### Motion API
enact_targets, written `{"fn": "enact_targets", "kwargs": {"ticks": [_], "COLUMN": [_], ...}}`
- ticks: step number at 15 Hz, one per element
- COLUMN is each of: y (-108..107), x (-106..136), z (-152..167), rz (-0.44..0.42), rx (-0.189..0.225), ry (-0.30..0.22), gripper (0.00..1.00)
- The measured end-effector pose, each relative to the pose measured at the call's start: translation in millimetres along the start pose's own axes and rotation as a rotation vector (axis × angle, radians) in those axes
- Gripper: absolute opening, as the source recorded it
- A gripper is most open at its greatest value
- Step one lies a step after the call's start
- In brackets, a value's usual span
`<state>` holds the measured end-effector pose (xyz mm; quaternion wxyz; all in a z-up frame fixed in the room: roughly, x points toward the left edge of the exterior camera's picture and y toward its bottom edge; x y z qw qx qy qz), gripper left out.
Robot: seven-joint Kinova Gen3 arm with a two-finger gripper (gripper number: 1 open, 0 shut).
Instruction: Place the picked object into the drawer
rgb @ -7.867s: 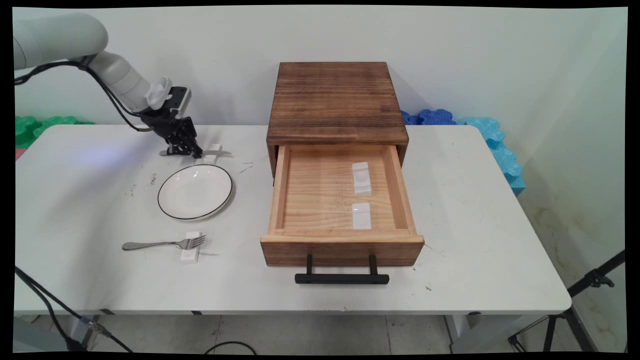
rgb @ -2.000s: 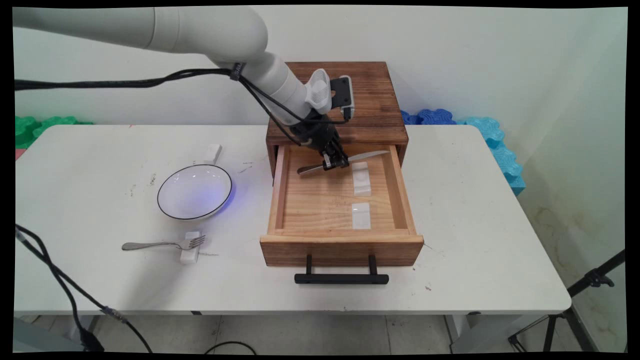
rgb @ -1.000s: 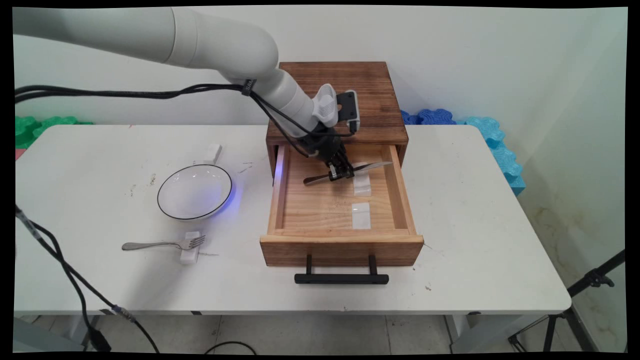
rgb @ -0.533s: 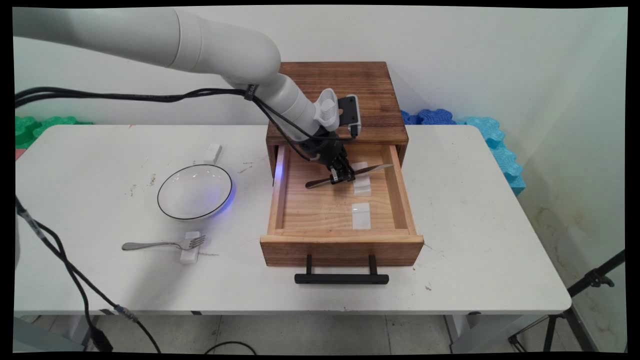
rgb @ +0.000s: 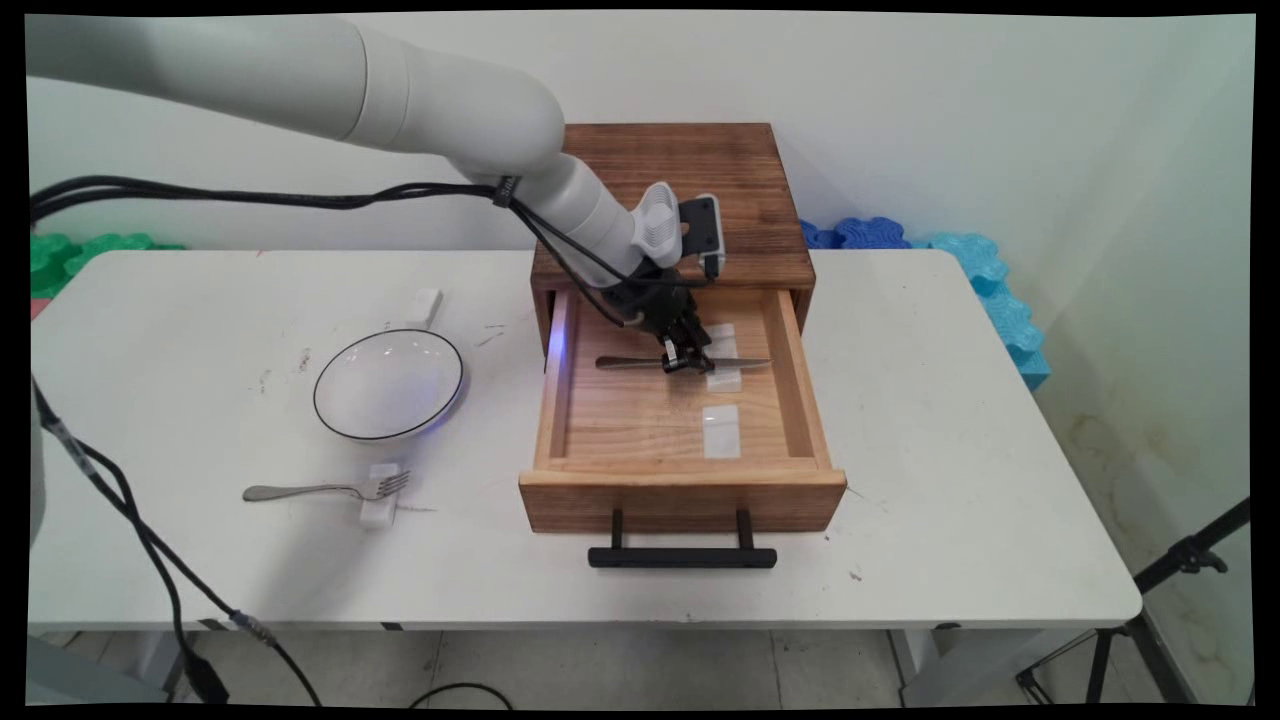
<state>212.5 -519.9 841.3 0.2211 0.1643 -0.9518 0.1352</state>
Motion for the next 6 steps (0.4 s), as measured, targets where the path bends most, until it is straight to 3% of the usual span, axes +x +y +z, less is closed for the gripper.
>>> {"fn": "enact_targets", "kwargs": {"ticks": [6], "y": [1.0], "x": [0.9], "z": [1.4], "rz": [0.003], "rx": [-0.002], "ry": [0.008], "gripper": [1.0]}}
